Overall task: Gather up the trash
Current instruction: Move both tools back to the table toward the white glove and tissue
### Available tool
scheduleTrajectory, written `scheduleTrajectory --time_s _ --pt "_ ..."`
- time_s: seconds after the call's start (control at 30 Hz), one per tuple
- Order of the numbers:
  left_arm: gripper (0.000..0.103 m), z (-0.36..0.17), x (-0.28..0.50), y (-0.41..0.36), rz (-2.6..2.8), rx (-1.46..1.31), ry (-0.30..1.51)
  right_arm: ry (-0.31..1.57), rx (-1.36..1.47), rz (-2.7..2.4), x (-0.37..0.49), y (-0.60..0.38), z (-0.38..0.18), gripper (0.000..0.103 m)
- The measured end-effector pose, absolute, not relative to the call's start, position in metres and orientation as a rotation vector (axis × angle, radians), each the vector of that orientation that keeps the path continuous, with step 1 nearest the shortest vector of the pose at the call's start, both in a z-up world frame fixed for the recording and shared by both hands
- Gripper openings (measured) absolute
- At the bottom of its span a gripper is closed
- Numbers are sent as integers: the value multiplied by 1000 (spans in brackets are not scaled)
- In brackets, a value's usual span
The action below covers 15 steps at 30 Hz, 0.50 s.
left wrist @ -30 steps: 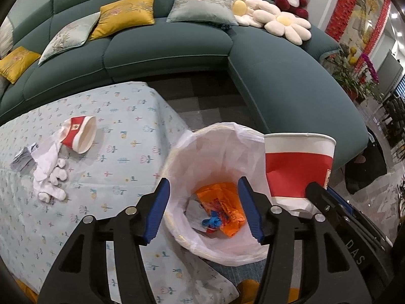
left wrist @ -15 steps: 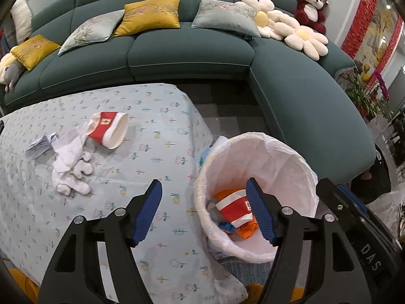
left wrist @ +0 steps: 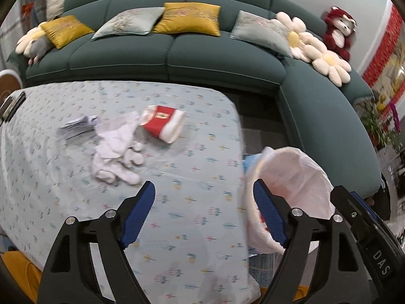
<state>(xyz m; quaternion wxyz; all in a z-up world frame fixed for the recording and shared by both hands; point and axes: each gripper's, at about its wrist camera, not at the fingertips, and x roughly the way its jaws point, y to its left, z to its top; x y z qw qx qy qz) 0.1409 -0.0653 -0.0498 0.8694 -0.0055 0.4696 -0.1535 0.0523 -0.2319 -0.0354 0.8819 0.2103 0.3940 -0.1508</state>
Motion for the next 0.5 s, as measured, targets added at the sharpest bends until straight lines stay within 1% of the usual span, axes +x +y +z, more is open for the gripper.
scheduleTrajectory --time_s 0.23,0.37,0.5 --pt "76 -51 152 -14 -248 -62 975 848 397 -267 72 -191 -35 46" --pt "76 -55 158 12 -216 -89 982 863 370 -237 83 -166 -38 51" --pt "76 -65 166 38 -189 -109 997 889 349 -200 97 -141 -44 51"
